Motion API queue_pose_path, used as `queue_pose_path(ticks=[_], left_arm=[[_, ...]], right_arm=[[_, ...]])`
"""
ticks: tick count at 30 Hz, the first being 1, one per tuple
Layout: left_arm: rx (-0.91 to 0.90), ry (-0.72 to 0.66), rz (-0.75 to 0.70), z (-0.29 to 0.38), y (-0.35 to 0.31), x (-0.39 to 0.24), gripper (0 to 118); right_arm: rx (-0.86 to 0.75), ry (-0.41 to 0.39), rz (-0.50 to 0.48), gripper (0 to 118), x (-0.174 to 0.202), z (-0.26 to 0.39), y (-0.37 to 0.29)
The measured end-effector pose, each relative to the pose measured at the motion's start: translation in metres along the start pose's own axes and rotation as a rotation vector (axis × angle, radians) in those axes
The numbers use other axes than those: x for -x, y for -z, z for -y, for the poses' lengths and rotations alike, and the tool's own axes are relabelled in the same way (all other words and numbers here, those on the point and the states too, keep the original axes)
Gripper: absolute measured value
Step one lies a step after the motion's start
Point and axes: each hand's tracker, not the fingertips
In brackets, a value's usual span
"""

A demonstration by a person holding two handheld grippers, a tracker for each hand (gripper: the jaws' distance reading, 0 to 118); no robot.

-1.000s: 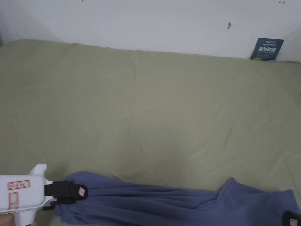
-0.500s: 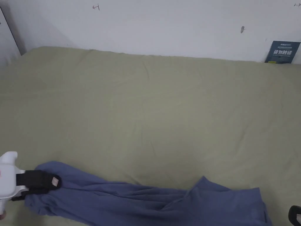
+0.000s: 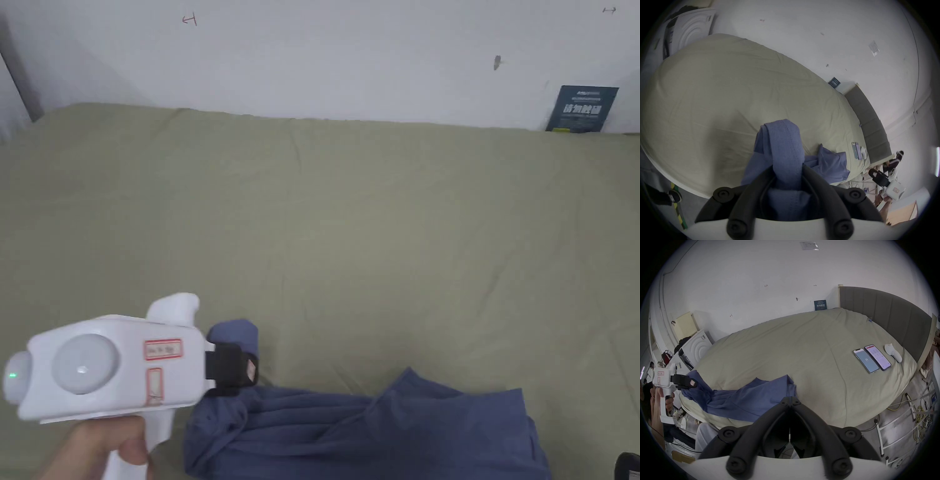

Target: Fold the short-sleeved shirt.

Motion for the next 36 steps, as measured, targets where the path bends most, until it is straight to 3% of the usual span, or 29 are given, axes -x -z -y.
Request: queue_pose_path(ticks=[6,9,10,11,13,18,20,21,22,23,25,28,36], left_arm=[[0.122,-0.001,-0.011,0.021,0.069,-0.022,8],[0.156,0.044,-0.108,0.031,0.101,-0.025,9],[0.162,0.060,-0.112,0.033,0.108,-0.026,15],[0.163,0.061,-0.113,0.034,0.113,-0.025,36],[0.211,0.085,-0.068,0.036,0.112,-0.029,116],[0.113,0.114,-0.043,0.025,0.057,-0.031,118],[0.063,0.100,-0.018,0.019,0.027,-0.022,112],[0.036,0.083,0.022,0.015,0.013,-0.018,97],[0.007,0.064,0.048,0.013,0.002,-0.009,30],[-0.003,0.063,0.020,0.013,-0.003,-0.004,0],[-0.037,0.055,-0.029,0.020,-0.007,0.004,0],[0.026,-0.049,0.060,0.024,0.014,0.019,0],[0.199,-0.077,0.150,0.039,0.117,-0.013,0]], right_arm=[[0.006,0.025,-0.006,0,-0.005,0.003,-0.003],[0.013,0.034,-0.011,0,-0.004,0.005,-0.002],[0.015,0.034,-0.014,0,-0.006,0.005,-0.001],[0.016,0.035,-0.014,0,-0.006,0.006,-0.001],[0.019,0.037,-0.017,0,-0.005,0.006,0.000],[0.023,0.045,-0.028,0,-0.005,0.005,0.003],[0.024,0.040,-0.036,0,-0.001,0.004,0.005],[0.025,0.036,-0.039,0,0.000,0.004,0.005],[0.025,0.032,-0.046,0,0.003,0.004,0.005],[0.027,0.032,-0.051,0,0.005,0.005,0.006],[0.034,0.039,-0.067,0,0.006,0.006,0.009],[0.045,0.051,-0.073,0,0.007,0.008,0.012],[0.058,0.074,-0.056,0,-0.004,0.015,0.008]])
